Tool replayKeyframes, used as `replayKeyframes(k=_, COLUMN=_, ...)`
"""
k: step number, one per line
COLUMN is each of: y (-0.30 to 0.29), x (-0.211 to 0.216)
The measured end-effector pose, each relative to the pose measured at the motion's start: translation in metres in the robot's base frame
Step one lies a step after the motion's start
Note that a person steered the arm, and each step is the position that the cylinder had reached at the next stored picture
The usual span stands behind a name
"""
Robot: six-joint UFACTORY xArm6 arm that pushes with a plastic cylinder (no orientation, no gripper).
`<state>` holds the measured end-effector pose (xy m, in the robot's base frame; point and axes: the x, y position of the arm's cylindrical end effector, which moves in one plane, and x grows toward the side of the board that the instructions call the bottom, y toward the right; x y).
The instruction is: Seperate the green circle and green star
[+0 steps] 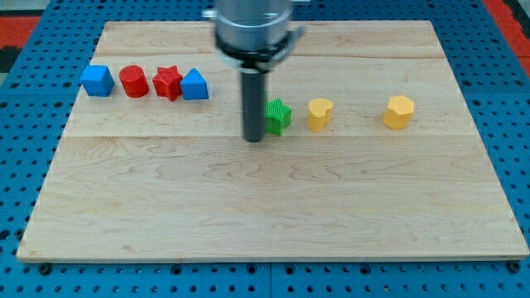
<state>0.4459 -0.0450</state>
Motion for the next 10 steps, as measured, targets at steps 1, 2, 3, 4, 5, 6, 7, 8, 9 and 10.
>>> replayKeyframes(k=1, y=-0.072, x=-0.001)
replayKeyframes(k=2, y=-0.072, x=-0.037)
replayKeyframes(k=3, y=-0.029, x=-0.052)
replayKeyframes(k=4, y=-0.003, x=-0.07)
replayKeyframes(k=5, y=0.02, x=-0.092)
replayKeyframes(k=6, y=0.049, x=-0.092)
replayKeyframes(k=7, y=0.058, x=-0.094)
replayKeyframes(k=8, y=0.066, x=-0.091)
replayKeyframes(k=9, y=0.067, x=-0.075)
replayKeyframes(k=10, y=0.067, x=-0.068)
